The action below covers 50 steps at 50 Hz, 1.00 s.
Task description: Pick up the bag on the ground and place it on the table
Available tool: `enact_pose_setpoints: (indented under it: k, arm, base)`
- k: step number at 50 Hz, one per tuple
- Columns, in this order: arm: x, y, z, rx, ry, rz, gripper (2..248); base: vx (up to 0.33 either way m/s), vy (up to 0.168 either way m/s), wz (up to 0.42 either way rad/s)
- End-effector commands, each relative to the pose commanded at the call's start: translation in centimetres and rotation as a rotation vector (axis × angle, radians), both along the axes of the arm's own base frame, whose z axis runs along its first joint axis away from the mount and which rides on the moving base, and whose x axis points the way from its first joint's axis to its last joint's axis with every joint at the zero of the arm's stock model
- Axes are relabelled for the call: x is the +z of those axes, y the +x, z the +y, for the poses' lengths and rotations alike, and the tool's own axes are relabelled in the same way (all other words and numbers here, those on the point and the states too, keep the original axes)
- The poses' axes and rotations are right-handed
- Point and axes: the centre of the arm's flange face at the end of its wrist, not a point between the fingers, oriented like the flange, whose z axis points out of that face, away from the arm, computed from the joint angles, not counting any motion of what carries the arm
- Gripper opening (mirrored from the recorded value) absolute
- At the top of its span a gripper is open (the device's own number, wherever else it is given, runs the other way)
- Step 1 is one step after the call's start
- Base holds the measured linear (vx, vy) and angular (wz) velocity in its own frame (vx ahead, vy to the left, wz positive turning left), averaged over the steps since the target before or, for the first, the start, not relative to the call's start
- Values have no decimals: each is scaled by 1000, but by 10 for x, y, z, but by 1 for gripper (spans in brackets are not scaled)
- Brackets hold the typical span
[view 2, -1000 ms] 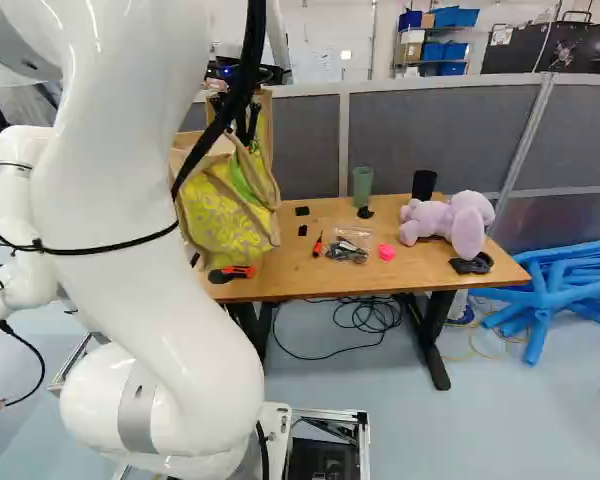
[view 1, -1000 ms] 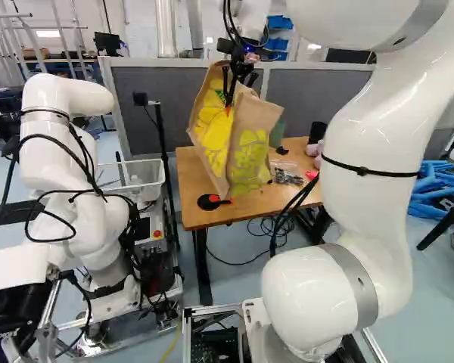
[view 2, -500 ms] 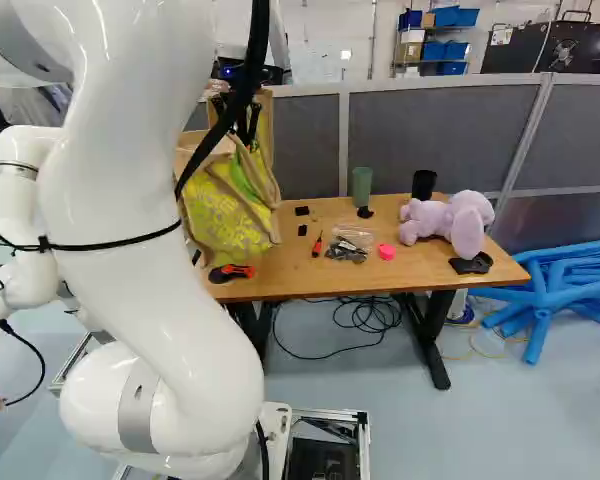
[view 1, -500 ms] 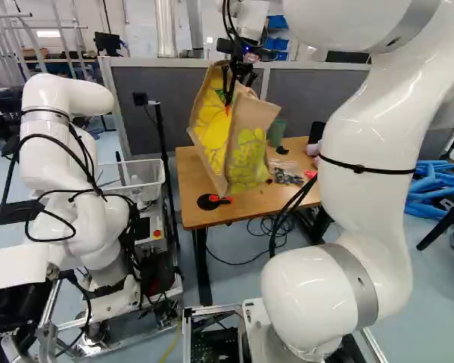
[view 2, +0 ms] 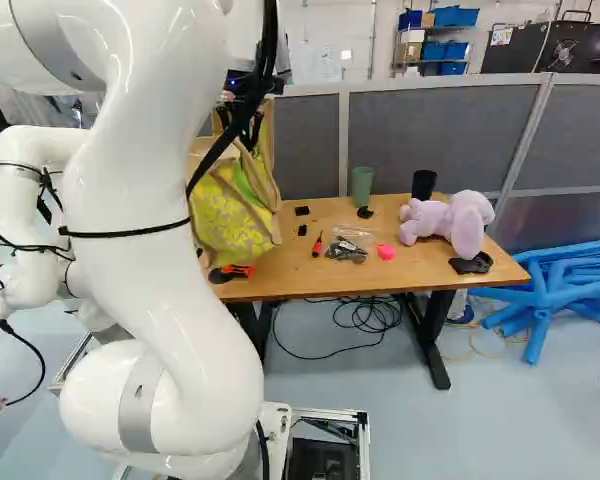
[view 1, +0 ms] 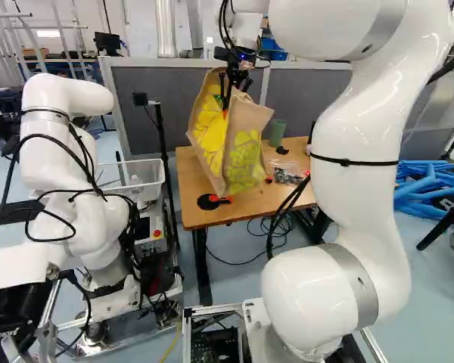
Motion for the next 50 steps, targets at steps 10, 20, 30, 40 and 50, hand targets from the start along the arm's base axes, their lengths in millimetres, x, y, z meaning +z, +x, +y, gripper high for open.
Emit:
enact_pose_setpoints:
  k: [10, 20, 30, 40, 50]
  arm:
    - [-16, 21, 6, 8, -1, 15, 35]
    - [-32, 44, 14, 16, -2, 24, 35]
    - [-47, 66, 22, 25, -3, 28, 35]
    - [-63, 87, 29, 32, -3, 30, 35]
    - [-79, 107, 37, 40, -3, 28, 35]
  base:
    - [0, 0, 0]
    - [0, 0, 0]
    - [0, 0, 0]
    - [0, 0, 0]
    - [0, 0, 0]
